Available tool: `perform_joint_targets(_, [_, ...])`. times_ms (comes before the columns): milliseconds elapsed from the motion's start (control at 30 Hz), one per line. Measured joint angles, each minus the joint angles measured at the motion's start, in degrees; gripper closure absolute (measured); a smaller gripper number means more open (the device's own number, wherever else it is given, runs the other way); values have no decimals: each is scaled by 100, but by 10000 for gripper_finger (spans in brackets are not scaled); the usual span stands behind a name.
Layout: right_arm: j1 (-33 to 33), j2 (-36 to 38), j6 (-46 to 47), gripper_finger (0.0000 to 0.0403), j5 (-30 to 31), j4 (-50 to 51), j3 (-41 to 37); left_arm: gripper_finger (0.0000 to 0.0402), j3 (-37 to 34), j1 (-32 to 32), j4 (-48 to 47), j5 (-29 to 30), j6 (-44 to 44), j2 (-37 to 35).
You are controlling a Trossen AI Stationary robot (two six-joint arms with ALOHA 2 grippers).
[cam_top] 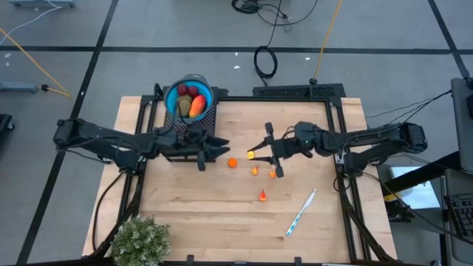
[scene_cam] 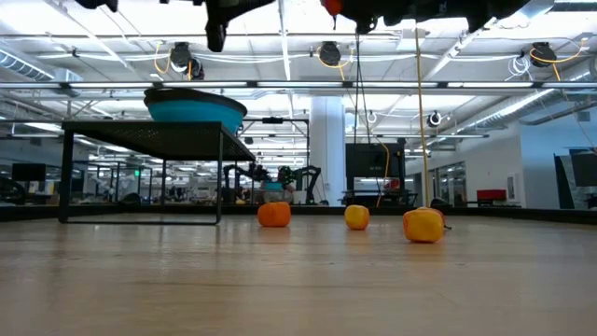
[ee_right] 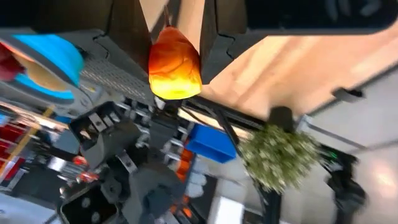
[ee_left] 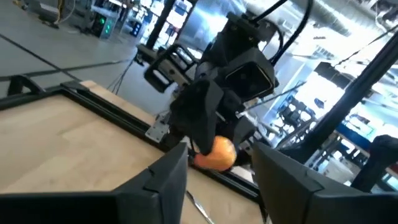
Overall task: Pick & Place Fruit
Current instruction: Put the top peach into the blue strainer bowl on the shelf
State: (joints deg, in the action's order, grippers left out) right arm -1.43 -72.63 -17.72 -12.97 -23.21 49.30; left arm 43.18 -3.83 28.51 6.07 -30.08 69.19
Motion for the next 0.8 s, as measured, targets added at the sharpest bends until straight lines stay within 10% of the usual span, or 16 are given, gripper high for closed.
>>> perform_joint_targets(800, [1498, -130, -2323, 292, 4772, 561, 4, 201, 1449, -418, -763, 654, -73, 1668])
